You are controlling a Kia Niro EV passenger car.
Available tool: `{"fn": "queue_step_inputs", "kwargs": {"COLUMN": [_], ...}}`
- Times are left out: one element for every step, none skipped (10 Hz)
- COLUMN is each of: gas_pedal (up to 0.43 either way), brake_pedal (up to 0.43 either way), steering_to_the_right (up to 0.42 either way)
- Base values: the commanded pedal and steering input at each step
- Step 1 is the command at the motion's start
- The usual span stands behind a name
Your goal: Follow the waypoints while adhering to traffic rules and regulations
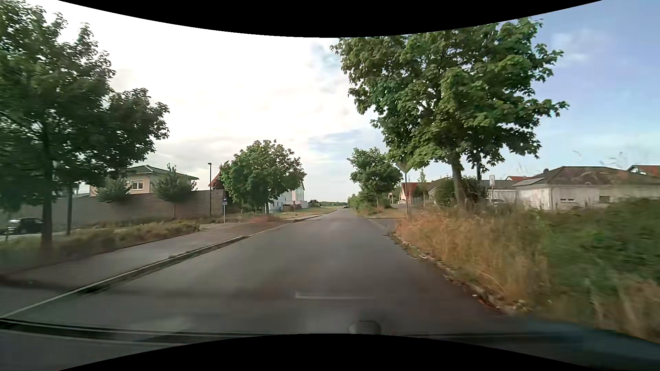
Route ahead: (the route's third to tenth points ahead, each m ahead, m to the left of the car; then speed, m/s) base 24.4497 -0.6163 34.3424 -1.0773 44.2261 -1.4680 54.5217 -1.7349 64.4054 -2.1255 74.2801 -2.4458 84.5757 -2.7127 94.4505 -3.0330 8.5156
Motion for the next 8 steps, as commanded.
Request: {"fn": "queue_step_inputs", "kwargs": {"gas_pedal": [0.130,0.130,0.130,0.118,0.118,0.118,0.118,0.118], "brake_pedal": [0.000,0.000,0.000,0.000,0.000,0.000,0.000,0.000], "steering_to_the_right": [-0.003,-0.003,-0.002,-0.002,-0.001,-0.001,0.002,0.005]}}
